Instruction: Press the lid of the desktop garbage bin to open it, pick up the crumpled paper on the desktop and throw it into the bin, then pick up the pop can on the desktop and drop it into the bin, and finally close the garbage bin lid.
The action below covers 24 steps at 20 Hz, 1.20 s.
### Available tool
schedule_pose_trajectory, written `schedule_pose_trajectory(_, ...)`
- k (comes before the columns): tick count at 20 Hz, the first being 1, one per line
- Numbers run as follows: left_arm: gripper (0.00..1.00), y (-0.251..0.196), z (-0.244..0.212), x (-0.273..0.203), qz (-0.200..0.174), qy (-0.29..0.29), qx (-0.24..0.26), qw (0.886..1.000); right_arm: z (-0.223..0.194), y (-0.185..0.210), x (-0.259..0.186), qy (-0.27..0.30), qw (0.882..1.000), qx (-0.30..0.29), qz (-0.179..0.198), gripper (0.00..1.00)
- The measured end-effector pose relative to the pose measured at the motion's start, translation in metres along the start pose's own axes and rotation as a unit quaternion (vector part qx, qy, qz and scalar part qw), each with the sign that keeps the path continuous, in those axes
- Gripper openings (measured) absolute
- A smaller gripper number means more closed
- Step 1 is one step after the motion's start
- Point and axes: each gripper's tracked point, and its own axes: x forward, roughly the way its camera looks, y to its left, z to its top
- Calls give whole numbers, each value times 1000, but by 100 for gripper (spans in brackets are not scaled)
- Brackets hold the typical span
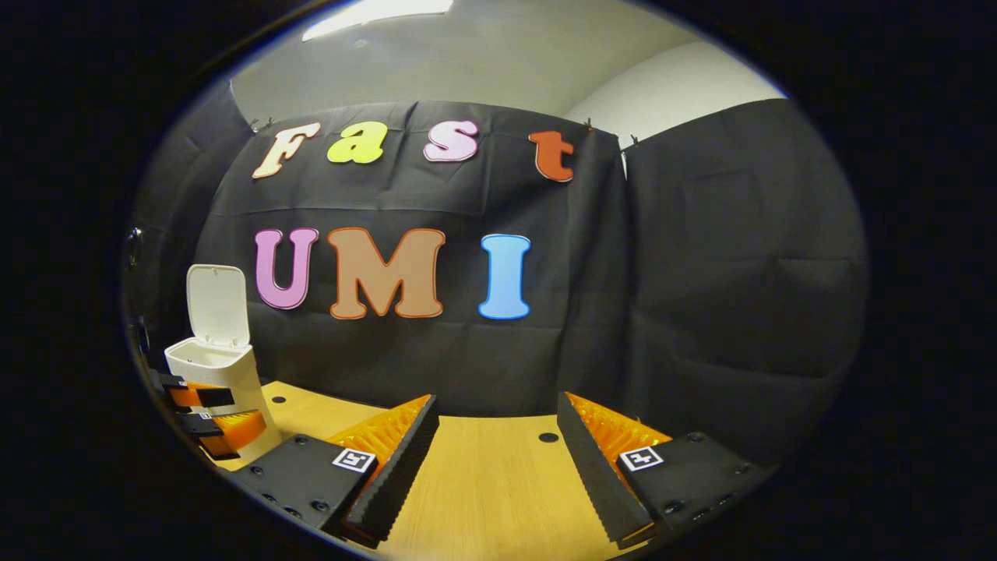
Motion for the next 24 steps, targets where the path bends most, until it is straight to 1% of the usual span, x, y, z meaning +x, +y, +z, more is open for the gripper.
schedule_pose_trajectory(4, 94, -6, -39, 10, -1, 44, -11, 999, -11, -22, -14, 17, 1000, 2, -24, 98)
schedule_pose_trajectory(6, 94, -6, -60, 14, 5, 66, -12, 998, -15, -31, -21, 24, 999, 0, -34, 98)
schedule_pose_trajectory(11, 94, -5, -114, 19, 16, 116, 7, 993, -25, -43, -28, 44, 998, 0, -50, 98)
schedule_pose_trajectory(15, 95, -4, -157, 19, 20, 161, 10, 987, -37, -44, -34, 60, 997, -2, -52, 98)
schedule_pose_trajectory(21, 95, -7, -202, 22, 16, 204, 22, 979, -43, -40, -39, 71, 996, -18, -50, 98)
schedule_pose_trajectory(24, 95, -7, -223, 22, 12, 237, 21, 971, -44, -39, -40, 75, 996, -24, -49, 98)
